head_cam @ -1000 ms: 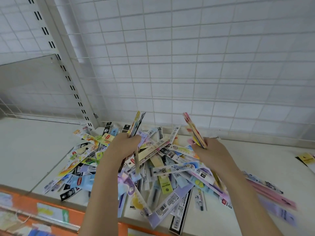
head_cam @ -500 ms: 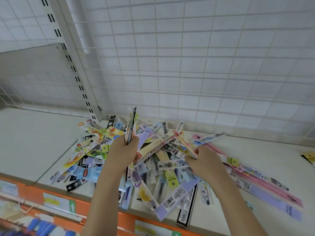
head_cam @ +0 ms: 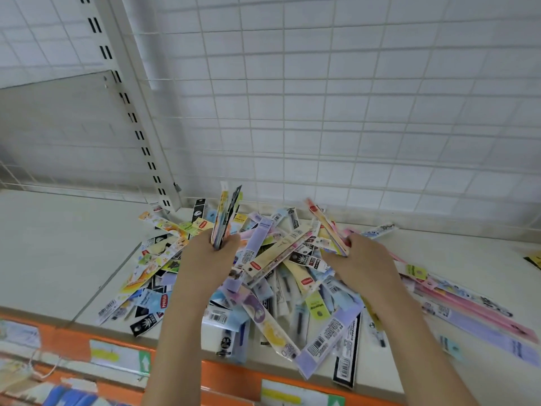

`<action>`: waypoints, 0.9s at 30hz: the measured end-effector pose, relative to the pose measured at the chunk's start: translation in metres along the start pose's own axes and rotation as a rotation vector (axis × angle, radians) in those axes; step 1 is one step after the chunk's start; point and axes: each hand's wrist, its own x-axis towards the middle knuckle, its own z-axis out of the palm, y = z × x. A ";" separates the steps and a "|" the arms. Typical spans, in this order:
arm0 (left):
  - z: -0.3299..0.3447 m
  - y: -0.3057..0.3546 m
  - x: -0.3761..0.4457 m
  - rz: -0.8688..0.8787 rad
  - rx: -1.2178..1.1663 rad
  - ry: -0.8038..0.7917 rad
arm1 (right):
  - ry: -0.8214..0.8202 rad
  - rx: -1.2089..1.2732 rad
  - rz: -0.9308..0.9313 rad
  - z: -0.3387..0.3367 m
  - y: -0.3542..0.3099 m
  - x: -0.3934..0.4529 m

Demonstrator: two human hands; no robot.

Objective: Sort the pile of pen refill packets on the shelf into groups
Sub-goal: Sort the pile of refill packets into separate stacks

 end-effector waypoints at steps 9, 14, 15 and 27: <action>-0.031 -0.029 0.014 -0.035 0.181 0.043 | -0.018 0.158 -0.069 0.019 -0.031 -0.010; -0.048 -0.042 0.019 -0.049 0.161 0.056 | -0.126 0.176 -0.103 0.018 -0.045 -0.009; -0.050 -0.043 0.019 -0.059 0.164 0.055 | -0.133 0.140 -0.114 0.018 -0.049 -0.005; -0.075 -0.059 0.020 -0.129 0.200 0.071 | -0.169 -0.131 -0.109 0.065 -0.097 0.039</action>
